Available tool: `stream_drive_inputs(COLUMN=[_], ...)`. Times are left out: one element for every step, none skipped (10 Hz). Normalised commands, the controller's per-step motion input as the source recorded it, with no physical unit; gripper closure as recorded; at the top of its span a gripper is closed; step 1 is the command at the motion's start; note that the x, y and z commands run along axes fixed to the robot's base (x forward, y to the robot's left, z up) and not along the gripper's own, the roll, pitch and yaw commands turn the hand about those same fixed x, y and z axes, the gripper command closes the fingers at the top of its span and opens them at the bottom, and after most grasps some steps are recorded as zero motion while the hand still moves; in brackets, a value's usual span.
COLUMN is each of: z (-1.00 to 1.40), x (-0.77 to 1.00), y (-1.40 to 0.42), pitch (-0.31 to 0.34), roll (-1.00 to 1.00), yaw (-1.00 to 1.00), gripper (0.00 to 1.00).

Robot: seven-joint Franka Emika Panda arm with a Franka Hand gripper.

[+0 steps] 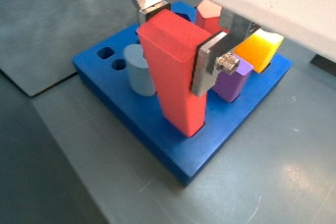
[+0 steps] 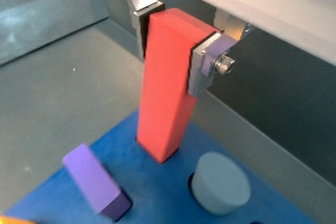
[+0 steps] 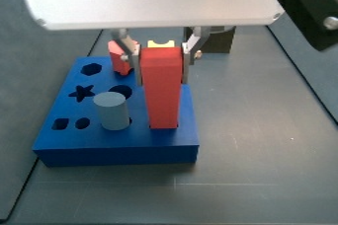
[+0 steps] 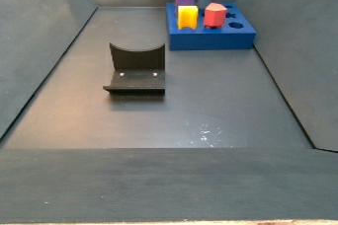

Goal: Pick up the rectangle object. Move up. Place the rectangle object on the fixture. Regrasp the rectangle object. Move to above the board. Insert the rectangle object.
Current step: Insert the rectangle object.

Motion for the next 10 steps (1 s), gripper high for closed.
stream_drive_inputs(z=[-0.47, -0.62, -0.69, -0.72, -0.79, -0.85, -0.21, 0.00, 0.00, 0.00], x=[0.19, 0.20, 0.22, 0.21, 0.23, 0.19, 0.19, 0.00, -0.05, 0.00], y=[0.56, 0.51, 0.47, 0.45, 0.43, 0.37, 0.15, 0.00, 0.00, 0.00], pitch=[0.110, 0.107, 0.090, 0.081, 0.061, 0.053, 0.154, -0.010, -0.007, 0.000], roll=[-0.34, -0.25, -0.22, -0.21, -0.18, -0.15, -0.11, 0.00, 0.00, 0.00], yaw=[0.00, 0.00, 0.00, 0.00, 0.00, 0.00, 0.00, 0.00, -0.06, 0.00], gripper=[1.00, 1.00, 1.00, 1.00, 1.00, 1.00, 1.00, 1.00, 1.00, 1.00])
